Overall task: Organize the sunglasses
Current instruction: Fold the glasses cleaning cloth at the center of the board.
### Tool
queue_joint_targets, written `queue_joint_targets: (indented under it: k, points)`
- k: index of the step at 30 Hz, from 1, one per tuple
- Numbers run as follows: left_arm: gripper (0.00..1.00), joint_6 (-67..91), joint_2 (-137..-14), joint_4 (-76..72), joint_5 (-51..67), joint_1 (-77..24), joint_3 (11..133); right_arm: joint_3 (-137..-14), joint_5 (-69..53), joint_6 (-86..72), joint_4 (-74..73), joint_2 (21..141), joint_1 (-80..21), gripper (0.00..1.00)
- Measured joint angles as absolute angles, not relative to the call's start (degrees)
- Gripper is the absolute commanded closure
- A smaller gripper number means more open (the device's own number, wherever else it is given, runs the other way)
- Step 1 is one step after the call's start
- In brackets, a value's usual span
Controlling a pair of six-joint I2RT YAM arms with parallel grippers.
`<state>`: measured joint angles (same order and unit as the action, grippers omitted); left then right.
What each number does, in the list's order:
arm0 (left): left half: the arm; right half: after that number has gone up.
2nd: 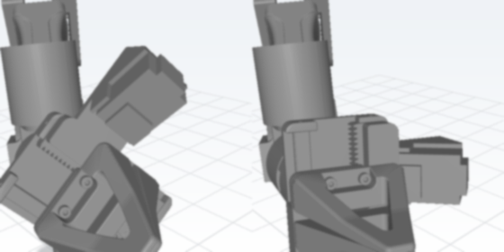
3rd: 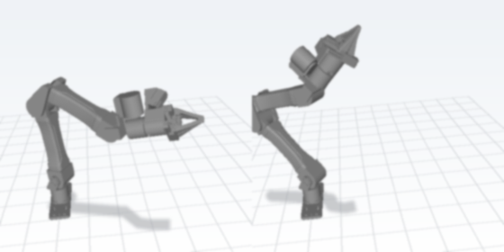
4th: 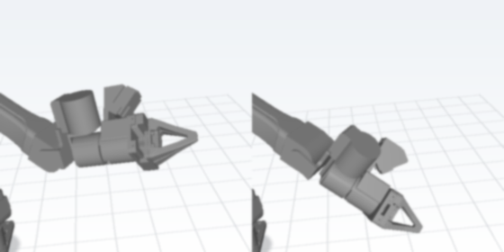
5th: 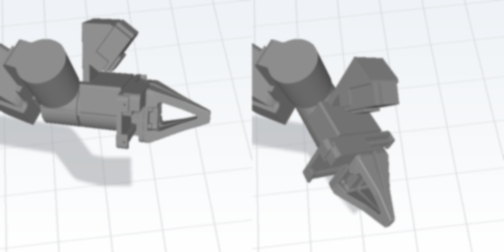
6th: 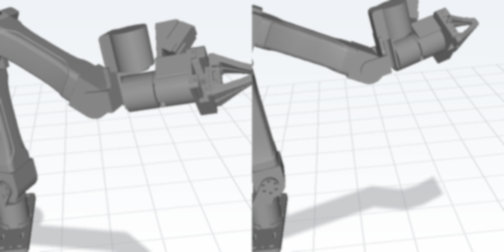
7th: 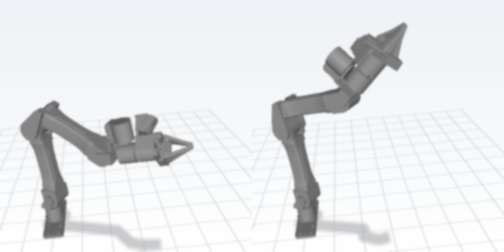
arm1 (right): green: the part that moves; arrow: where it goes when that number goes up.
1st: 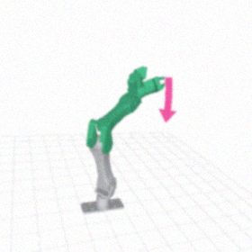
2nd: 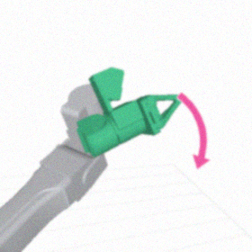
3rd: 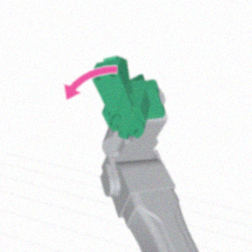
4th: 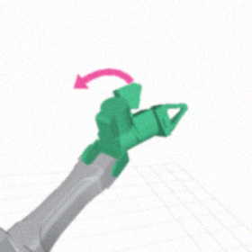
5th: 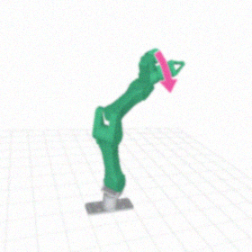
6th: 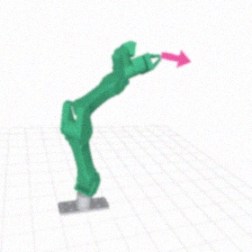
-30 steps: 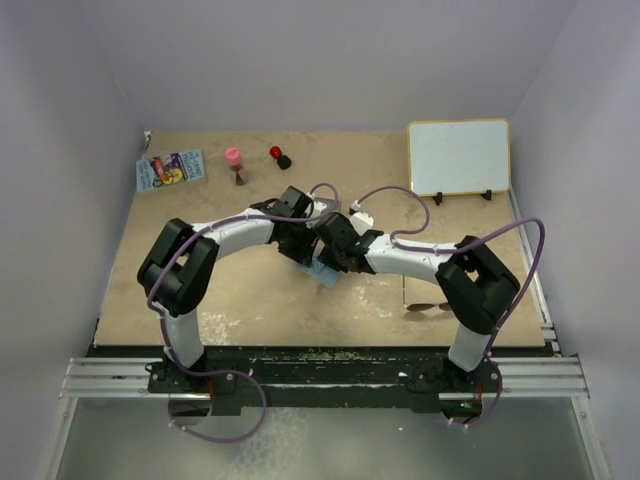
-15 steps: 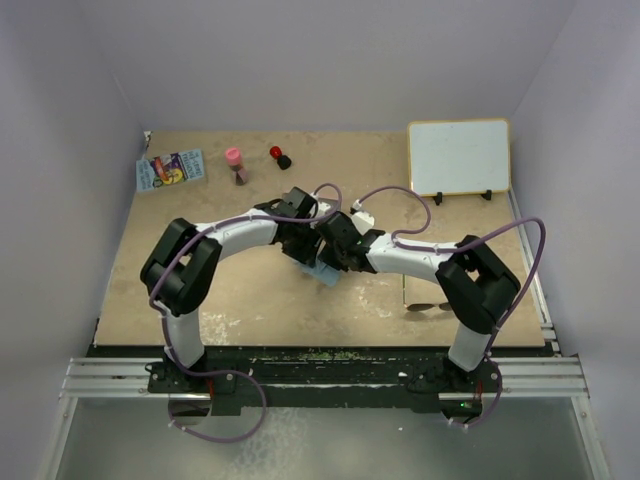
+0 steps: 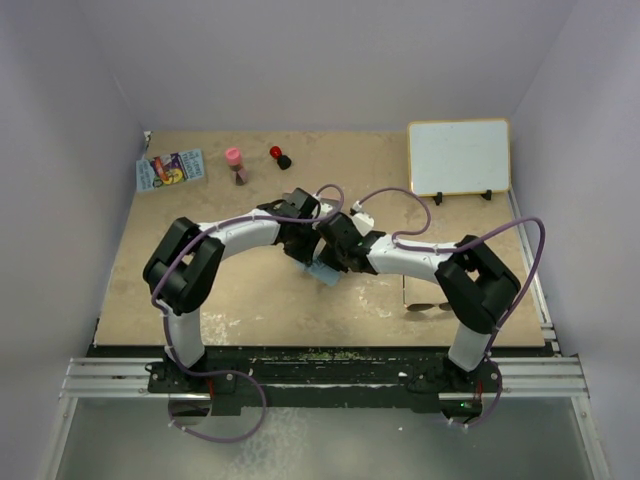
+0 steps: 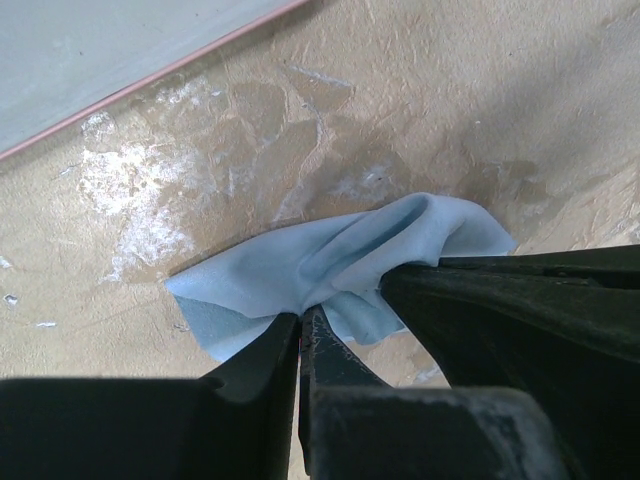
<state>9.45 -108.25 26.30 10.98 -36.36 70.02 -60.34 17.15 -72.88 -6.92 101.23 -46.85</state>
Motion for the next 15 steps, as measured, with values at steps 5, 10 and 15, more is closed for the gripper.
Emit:
queue_joint_targets:
  k: [5, 10, 15]
  points:
    - [0.96, 9.2, -108.2, 26.9, 10.4, -36.5, 70.3, -59.6, 17.1, -72.9, -6.9, 101.2, -46.9, 1.0]
    - [0.96, 7.8, -107.4, 29.0, 10.0, -36.5, 70.8, -58.7, 17.1, -72.9, -7.0, 100.9, -46.9, 1.0]
    - [0.96, 6.1, -105.2, 31.0, 10.0, -36.5, 73.2, -58.5, 17.1, -72.9, -7.1, 100.1, -46.9, 1.0]
